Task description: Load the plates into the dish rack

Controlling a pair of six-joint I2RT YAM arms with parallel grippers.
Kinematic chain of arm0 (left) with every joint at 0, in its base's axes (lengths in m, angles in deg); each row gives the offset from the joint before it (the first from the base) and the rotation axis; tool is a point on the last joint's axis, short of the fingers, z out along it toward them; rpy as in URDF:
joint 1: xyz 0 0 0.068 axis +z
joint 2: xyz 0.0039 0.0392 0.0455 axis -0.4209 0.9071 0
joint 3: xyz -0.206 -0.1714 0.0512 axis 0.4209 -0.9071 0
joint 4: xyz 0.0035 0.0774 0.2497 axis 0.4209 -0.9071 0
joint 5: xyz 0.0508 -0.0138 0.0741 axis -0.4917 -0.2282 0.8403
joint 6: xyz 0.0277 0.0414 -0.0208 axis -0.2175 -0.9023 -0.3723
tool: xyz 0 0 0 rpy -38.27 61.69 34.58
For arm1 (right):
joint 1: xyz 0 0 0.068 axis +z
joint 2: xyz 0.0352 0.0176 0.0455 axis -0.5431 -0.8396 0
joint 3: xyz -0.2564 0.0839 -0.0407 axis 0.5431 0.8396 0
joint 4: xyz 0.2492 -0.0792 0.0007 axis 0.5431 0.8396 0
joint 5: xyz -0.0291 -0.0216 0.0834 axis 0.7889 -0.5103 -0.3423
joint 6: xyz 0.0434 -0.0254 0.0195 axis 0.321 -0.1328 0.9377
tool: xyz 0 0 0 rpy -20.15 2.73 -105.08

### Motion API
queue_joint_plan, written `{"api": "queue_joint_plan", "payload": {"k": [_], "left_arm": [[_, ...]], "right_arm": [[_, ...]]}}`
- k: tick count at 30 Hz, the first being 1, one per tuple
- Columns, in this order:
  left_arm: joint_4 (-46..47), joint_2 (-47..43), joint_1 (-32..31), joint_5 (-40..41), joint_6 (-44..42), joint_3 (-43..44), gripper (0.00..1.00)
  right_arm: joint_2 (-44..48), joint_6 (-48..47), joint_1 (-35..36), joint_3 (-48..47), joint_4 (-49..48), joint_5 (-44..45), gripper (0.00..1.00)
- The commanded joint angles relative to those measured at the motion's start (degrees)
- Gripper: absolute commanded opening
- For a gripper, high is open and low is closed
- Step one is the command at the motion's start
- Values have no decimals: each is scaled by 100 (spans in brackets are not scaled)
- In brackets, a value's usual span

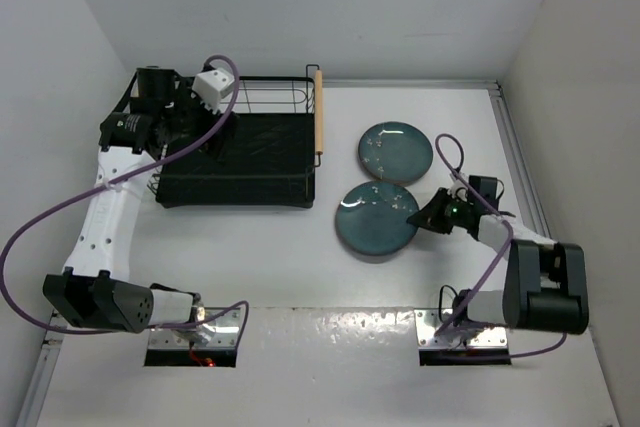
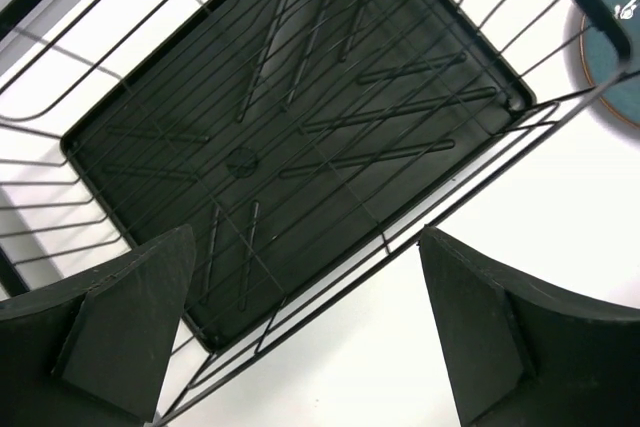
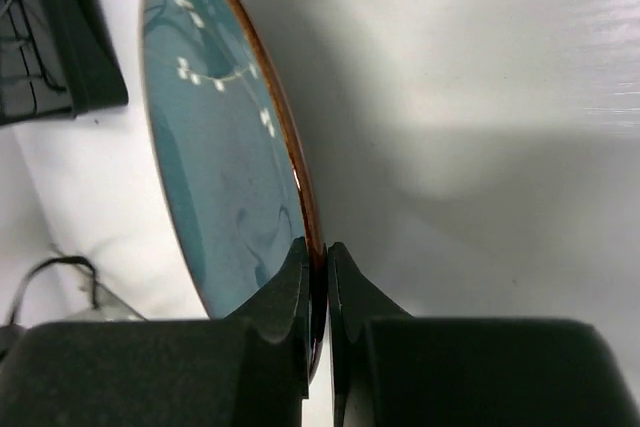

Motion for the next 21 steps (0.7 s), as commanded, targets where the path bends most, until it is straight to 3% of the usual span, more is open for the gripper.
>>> {"api": "queue_joint_plan", "payload": {"k": [1, 6, 21], "left_arm": [[-61, -25, -265, -163, -133, 195, 97], [-123, 176, -653, -216, -265, 449, 96], [-352, 704, -1892, -383, -617, 1055, 95]], "right_arm": [[740, -794, -5, -421, 863, 296, 0], [1576, -1014, 3, -1036, 1461, 630, 0], [1595, -1576, 381, -3251, 2596, 1000, 0]]}}
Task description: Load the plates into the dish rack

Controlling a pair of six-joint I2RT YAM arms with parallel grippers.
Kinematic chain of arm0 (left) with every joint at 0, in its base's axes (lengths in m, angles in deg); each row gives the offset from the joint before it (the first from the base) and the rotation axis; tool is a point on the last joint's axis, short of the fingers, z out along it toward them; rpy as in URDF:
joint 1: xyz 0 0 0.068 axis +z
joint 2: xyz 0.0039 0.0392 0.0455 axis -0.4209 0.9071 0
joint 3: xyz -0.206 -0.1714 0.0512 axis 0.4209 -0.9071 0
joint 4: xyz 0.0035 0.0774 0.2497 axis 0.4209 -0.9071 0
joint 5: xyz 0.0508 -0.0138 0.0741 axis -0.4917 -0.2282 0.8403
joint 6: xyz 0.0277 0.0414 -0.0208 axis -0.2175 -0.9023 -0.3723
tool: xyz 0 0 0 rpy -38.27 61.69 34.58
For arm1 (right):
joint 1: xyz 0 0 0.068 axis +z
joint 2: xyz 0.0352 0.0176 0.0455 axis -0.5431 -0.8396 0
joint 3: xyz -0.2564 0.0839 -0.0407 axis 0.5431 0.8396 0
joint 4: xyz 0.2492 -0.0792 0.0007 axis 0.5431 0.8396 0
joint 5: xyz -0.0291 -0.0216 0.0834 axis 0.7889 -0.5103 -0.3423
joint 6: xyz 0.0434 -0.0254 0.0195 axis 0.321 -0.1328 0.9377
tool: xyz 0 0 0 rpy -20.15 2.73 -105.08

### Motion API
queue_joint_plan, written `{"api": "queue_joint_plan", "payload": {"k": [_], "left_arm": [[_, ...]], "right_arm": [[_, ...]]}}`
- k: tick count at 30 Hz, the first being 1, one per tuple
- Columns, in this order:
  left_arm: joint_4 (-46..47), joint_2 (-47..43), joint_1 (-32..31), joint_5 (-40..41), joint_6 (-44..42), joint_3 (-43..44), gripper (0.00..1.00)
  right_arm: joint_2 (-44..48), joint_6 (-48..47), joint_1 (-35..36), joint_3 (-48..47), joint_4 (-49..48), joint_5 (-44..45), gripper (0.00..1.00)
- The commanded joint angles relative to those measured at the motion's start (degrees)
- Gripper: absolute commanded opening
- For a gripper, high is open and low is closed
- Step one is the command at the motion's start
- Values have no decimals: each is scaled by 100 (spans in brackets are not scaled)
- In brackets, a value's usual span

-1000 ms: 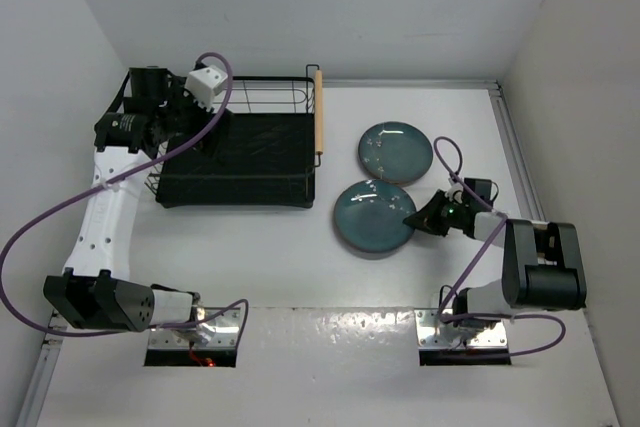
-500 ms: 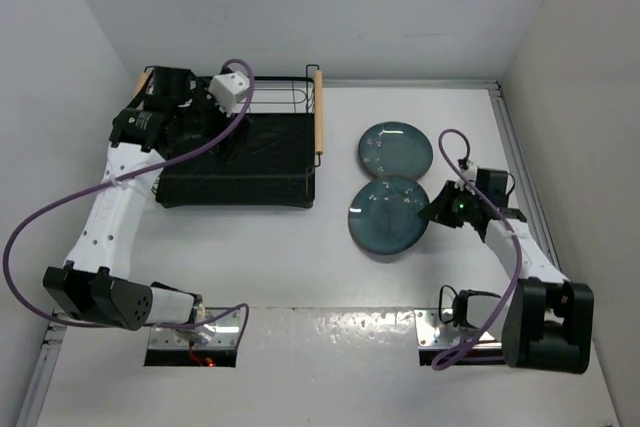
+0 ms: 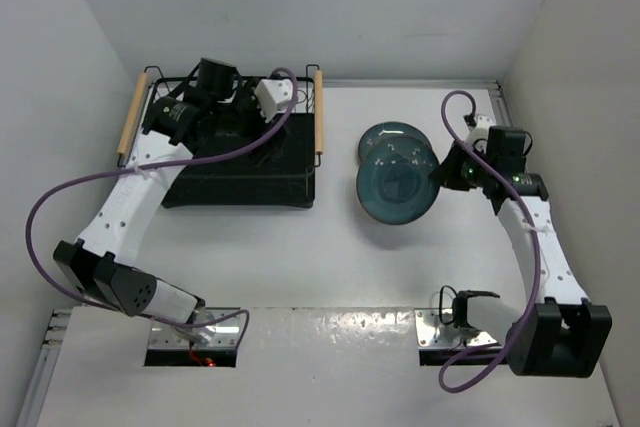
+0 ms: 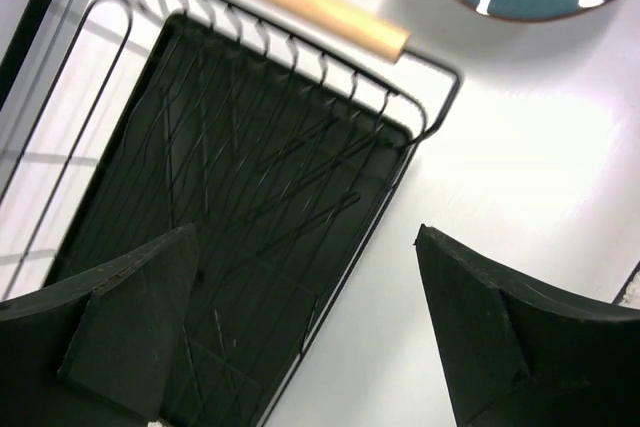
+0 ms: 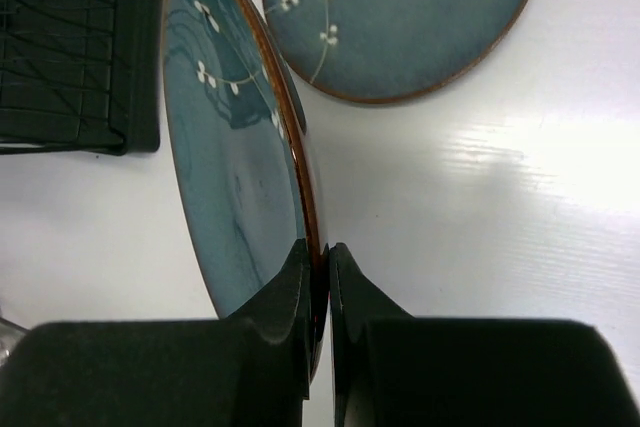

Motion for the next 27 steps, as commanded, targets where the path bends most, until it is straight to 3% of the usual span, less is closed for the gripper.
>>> {"api": "queue_joint_plan", "payload": {"k": [1, 6, 12, 19, 27], "left_arm": [[-50, 66, -255, -249, -230, 367, 95], [-103, 338, -545, -802, -476, 666, 95], [90, 1215, -1089, -2077, -398, 1483, 96], [441, 2227, -1898, -2044, -336, 2380, 99], [680, 2905, -1970, -2219, -90, 2759, 99]], "right_arm": [[196, -251, 53, -906, -224, -272, 0], [144, -911, 194, -1470, 40, -796, 0], [433, -1457, 308, -1365, -75, -1387, 0], [732, -1572, 414, -1164, -162, -2029, 0], [776, -1589, 765, -909, -399, -2126, 0]]}}
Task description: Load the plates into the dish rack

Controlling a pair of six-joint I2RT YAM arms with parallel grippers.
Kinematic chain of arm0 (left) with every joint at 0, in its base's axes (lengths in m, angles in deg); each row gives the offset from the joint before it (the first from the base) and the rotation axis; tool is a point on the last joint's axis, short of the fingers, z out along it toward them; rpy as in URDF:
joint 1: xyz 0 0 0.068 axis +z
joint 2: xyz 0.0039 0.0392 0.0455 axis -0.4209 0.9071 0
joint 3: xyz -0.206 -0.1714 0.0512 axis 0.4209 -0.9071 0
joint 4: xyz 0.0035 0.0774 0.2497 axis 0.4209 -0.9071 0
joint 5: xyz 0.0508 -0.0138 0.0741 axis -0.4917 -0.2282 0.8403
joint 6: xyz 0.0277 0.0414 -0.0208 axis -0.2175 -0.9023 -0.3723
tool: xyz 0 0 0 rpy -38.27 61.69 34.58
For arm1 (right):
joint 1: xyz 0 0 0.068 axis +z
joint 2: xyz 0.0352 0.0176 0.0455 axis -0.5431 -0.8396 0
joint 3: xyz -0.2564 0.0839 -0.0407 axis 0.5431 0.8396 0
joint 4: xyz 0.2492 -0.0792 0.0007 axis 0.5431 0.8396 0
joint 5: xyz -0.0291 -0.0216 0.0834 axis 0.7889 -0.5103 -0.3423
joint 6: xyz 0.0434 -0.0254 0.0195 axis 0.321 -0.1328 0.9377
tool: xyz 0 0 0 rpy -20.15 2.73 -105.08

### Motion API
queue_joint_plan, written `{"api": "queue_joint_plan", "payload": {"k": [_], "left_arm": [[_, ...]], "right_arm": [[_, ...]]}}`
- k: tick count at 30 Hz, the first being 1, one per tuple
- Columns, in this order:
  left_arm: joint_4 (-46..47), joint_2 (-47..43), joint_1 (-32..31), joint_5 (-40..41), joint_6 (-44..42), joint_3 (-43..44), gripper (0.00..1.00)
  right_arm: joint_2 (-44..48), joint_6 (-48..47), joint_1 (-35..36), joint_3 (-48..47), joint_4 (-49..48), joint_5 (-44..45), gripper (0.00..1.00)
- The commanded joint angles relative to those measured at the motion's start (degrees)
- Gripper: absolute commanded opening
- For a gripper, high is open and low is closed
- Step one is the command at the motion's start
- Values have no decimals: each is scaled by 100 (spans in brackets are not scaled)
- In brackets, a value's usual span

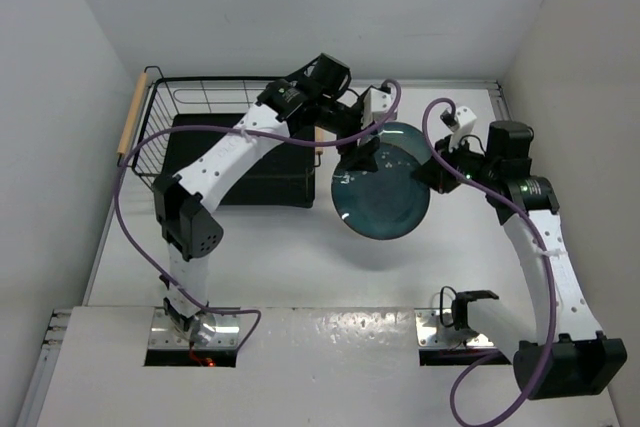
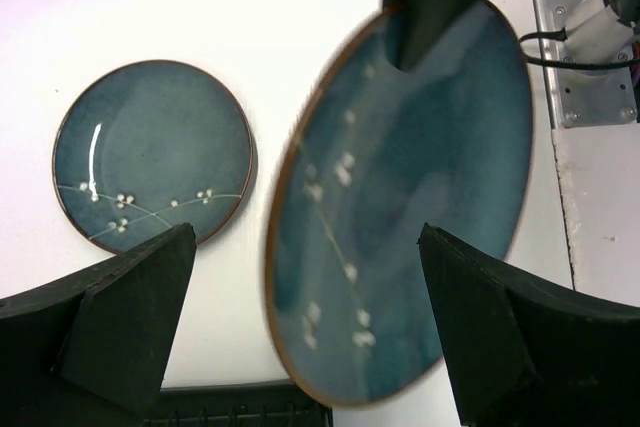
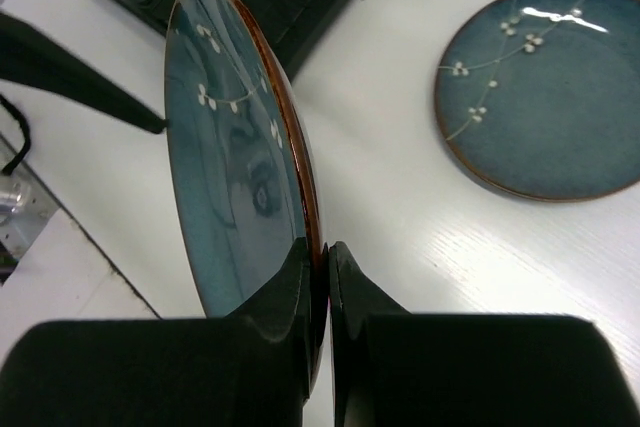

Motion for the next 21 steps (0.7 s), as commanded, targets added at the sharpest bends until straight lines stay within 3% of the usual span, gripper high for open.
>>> {"api": "queue_joint_plan", "payload": {"k": [1, 7, 10, 11, 13, 14, 17, 19, 20, 21], "left_arm": [[205, 26, -57, -306, 96, 202, 99], [258, 80, -58, -166, 43, 60, 98], [258, 10, -58, -253, 43, -115, 80], [258, -95, -110, -254, -9, -185, 65], [197, -201, -110, -333, -98, -387, 50], [196, -202, -110, -394, -185, -388, 46], [-250, -281, -294, -394, -570, -458, 46], [-409, -281, -364, -237, -643, -458, 35], [-410, -281, -417, -158, -643, -458, 14], [-410, -281, -418, -79, -582, -458, 1]], "right_arm": [[190, 92, 164, -80, -1009, -710, 0], [164, 101, 296, -27, -1079, -710, 0], [217, 127, 305, 26, -1211, -640, 0], [226, 127, 305, 26, -1255, -614, 0], [191, 136, 288, 43, -1325, -596, 0], [173, 145, 279, 52, -1352, -579, 0], [190, 197, 288, 113, -1545, -526, 0], [164, 232, 288, 140, -1677, -508, 0], [164, 267, 288, 114, -1694, -517, 0], [156, 302, 296, 113, -1747, -526, 0]]}}
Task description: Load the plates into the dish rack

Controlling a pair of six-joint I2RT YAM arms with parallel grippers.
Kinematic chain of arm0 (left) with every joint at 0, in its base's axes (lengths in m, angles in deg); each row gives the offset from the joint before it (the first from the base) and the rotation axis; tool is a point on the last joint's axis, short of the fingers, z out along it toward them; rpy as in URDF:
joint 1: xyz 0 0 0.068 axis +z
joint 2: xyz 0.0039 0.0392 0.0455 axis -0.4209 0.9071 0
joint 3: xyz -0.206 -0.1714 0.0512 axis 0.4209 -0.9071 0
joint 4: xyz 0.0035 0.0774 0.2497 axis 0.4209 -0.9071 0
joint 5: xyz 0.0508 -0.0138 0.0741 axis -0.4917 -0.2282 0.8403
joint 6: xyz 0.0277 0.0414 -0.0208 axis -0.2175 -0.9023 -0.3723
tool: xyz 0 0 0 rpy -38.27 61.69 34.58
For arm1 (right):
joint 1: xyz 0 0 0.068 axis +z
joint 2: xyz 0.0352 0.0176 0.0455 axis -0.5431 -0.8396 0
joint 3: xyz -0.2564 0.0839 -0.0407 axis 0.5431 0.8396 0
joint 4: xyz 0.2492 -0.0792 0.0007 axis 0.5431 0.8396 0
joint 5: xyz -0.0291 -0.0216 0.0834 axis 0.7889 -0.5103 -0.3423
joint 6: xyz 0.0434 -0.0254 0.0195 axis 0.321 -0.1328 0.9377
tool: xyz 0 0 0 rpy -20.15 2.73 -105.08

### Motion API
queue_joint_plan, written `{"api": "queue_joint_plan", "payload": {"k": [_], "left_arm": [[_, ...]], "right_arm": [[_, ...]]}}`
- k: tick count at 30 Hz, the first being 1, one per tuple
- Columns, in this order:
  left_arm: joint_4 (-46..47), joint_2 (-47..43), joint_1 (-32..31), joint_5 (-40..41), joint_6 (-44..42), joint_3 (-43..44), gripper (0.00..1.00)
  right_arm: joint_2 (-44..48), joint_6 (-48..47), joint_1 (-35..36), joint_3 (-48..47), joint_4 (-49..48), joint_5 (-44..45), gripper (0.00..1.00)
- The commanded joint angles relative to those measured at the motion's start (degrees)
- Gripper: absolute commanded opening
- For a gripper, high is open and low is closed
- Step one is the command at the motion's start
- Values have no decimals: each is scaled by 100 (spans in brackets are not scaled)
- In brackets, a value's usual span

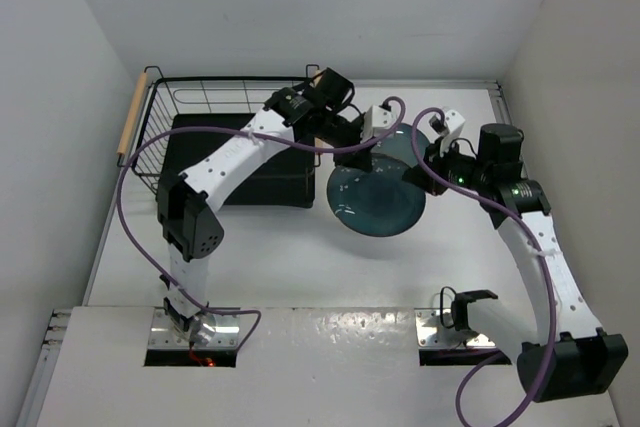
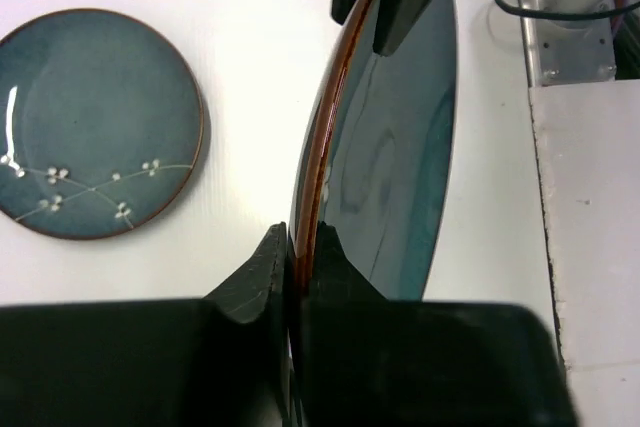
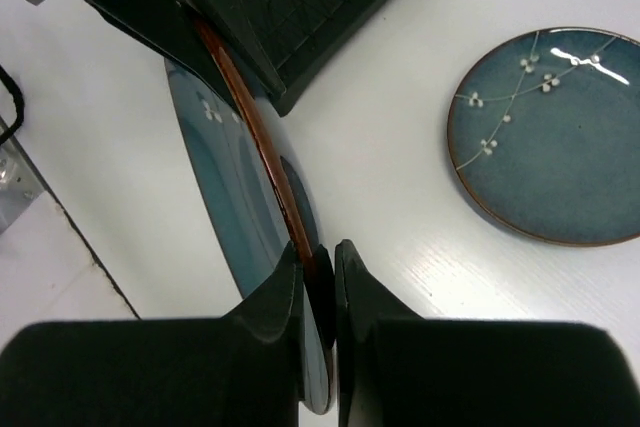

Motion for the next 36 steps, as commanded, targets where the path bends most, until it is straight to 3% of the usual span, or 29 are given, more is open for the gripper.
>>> {"api": "queue_joint_plan", "payload": {"k": [1, 7, 8, 10, 12, 14, 18, 24, 31, 36], "left_arm": [[-126, -285, -311, 142, -265, 177, 0], [155, -302, -416, 959, 17, 776, 0], [356, -363, -477, 1109, 17, 776, 0], [410, -426, -539, 1591, 17, 1151, 0], [471, -365, -601, 1935, 17, 1443, 0], [691, -364, -671, 2504, -8, 1689, 0], [1121, -654, -733, 3298, -755, 1743, 0], [1921, -1058, 4, 3694, -985, 1743, 0], [2353, -1690, 1138, 3247, -1116, 1517, 0], [2484, -2024, 2375, 2562, -890, 1119, 0]], "right_arm": [[125, 432, 25, -227, -1225, -309, 0], [256, 424, 8, -210, -1023, 33, 0], [318, 423, 16, -184, -1031, 199, 16], [440, 502, 17, -157, -1049, 358, 60], [573, 519, 17, -183, -1041, 673, 90], [800, 563, -1, -201, -1075, 1121, 100], [1188, 669, -1, -175, -1295, 1895, 100], [1706, 582, -19, -131, -1401, 2741, 100], [1672, 511, -10, -70, -1409, 2521, 100], [1505, 651, -19, 106, -1715, 2100, 100]]}}
